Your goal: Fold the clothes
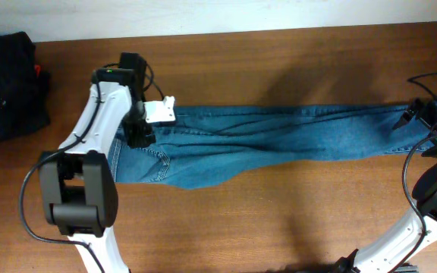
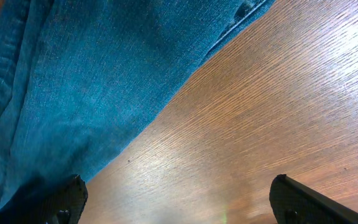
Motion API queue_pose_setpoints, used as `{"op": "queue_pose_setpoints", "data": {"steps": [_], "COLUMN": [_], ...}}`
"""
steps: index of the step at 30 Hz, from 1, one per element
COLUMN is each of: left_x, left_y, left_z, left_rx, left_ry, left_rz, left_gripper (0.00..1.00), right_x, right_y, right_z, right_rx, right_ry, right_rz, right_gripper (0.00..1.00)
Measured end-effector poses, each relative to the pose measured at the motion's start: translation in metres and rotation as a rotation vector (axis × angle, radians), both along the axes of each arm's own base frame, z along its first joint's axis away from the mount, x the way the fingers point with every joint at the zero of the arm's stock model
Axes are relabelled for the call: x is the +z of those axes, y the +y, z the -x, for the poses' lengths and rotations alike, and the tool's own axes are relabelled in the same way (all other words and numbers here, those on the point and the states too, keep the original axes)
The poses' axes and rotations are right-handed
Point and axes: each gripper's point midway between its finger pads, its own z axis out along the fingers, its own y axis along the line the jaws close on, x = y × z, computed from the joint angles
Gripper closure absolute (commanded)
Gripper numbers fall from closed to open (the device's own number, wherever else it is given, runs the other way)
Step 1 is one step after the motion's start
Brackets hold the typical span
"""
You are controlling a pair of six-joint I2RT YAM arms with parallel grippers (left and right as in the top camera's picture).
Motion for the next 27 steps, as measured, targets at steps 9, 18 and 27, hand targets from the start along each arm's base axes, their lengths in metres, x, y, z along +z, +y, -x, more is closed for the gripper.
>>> {"op": "queue_pose_setpoints", "data": {"steps": [9,18,27], "left_x": [0.0,-0.002,-0.044], "left_y": [0.015,0.017,0.016], "left_z": [-0.001,-0.002,0.003], "left_rx": [0.024,0.03,0.034], "left_ry": [0.004,0.006,0.104], "left_rz": [0.05,0.067,0.065], "left_gripper": [0.26,0.28,0.45], "right_x": [0.0,0.0,0.0], "right_y": [0.0,0.0,0.0], "right_z": [0.0,0.0,0.0], "right_rx": [0.0,0.0,0.0], "right_ry": [0.0,0.0,0.0], "right_rz": [0.0,0.0,0.0], "right_gripper": [0.01,0.01,0.01]}}
